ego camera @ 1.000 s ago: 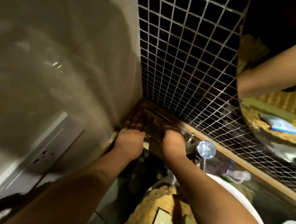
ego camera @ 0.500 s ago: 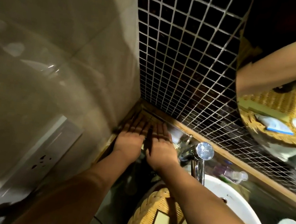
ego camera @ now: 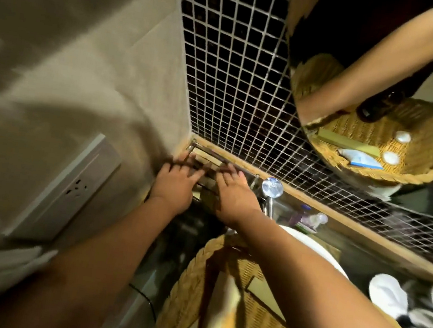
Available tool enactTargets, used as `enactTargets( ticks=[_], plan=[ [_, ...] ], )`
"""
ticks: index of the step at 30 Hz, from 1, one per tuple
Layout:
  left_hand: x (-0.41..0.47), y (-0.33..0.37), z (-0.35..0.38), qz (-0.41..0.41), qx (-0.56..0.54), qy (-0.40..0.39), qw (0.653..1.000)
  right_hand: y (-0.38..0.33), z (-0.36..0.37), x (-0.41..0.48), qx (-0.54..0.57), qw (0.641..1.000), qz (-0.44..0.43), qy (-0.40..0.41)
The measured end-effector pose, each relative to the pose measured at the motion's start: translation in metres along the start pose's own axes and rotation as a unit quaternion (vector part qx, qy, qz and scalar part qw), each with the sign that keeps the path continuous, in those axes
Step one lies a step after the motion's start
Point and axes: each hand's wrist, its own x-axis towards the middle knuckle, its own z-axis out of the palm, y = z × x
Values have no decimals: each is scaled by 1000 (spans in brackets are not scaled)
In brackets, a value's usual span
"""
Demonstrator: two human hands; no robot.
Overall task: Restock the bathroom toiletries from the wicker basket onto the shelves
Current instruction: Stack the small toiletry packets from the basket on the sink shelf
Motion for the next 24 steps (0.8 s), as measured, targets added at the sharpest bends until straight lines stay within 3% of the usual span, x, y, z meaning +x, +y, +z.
enactTargets(
  ticks=[4,15,24],
  plan=[
    [-32,15,-21,-17,-2,52,998,2,-17,-49,-8,999,7,38],
    [-98,90,-81,-13,-25,77,997,44,-46,-173,-43,995,50,78],
    [-128,151,-63,103,-9,80,991,85,-10,-255,-32,992,111,59]
  ],
)
